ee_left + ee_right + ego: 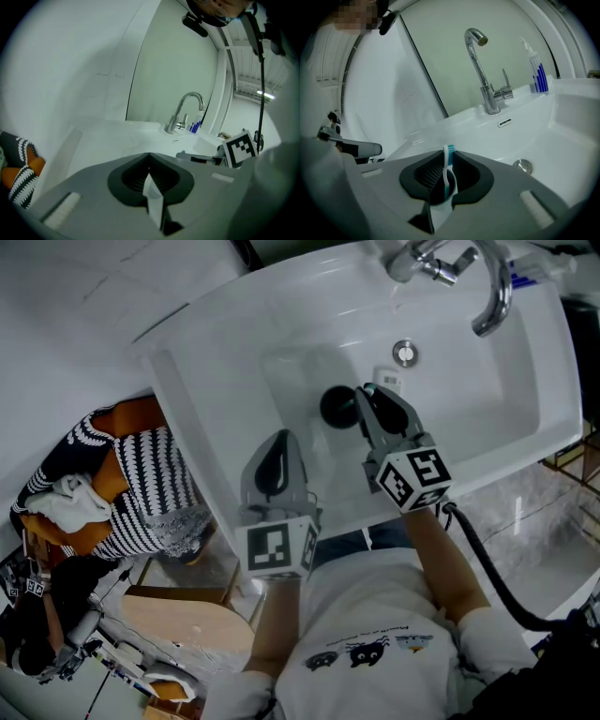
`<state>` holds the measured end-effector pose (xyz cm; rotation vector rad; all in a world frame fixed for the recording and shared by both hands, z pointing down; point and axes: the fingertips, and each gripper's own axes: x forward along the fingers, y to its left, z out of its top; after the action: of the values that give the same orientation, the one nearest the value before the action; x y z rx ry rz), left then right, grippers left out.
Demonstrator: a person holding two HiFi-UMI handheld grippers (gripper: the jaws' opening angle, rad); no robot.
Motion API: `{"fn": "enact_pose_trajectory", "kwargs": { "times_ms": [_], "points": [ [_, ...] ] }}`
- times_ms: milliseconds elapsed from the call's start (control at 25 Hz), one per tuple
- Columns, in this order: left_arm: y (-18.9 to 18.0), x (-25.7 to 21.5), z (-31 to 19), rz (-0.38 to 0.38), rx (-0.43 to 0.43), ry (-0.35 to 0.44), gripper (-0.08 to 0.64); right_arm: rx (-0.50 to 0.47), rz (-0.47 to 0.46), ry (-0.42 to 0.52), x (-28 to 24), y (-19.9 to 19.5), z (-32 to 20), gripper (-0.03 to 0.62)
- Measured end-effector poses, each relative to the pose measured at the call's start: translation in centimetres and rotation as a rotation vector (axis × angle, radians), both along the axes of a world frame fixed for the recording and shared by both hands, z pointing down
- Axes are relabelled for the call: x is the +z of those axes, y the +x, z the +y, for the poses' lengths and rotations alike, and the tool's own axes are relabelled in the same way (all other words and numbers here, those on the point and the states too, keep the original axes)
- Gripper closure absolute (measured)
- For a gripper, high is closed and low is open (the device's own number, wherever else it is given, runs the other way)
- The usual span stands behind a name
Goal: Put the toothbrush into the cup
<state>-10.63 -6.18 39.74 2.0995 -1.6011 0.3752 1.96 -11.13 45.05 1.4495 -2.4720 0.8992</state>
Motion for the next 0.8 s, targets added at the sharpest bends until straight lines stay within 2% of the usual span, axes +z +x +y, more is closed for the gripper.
{"fn": "enact_pose_trajectory", "kwargs": {
  "times_ms": [800],
  "points": [
    [-0.16, 0.3, -0.17, 0.003, 0.002, -0.006, 0.56, -0.001, 0.028, -0.01, 0.7, -0.03, -0.03, 0.529]
  ]
}}
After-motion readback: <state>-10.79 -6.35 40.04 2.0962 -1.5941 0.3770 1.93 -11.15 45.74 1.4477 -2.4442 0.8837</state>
